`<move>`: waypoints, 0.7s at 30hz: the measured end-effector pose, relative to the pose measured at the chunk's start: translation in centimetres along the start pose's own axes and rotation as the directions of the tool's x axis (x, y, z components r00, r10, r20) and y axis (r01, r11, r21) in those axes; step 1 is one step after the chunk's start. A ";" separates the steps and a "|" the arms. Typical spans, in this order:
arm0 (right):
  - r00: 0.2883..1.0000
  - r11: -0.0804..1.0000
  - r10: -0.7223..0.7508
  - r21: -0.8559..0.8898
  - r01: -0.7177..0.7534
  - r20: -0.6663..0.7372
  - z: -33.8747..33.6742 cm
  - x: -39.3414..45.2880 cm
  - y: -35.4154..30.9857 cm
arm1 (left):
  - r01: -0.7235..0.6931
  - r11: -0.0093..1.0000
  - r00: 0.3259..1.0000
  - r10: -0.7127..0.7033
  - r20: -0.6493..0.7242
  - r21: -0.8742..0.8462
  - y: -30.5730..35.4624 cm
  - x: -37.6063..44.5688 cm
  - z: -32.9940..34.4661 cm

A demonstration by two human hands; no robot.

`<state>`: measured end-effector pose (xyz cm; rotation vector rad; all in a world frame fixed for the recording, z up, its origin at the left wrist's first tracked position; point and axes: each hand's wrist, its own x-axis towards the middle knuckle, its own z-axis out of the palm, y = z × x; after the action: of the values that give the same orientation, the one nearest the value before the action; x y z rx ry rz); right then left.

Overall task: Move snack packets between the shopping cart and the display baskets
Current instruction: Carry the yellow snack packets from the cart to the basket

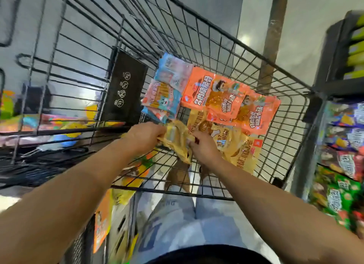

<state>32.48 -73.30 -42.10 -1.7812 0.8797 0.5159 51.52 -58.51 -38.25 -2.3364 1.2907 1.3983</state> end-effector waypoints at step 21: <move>0.981 0.740 -0.169 0.646 0.188 -0.092 -16.2 -22.2 -15.9 | -0.460 0.528 0.350 -0.631 -0.692 -0.714 12.0 -29.7 -7.6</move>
<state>29.49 -78.10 -10.86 -1.1990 0.7690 0.0291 41.77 -51.86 -7.50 -4.2656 0.2462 0.3662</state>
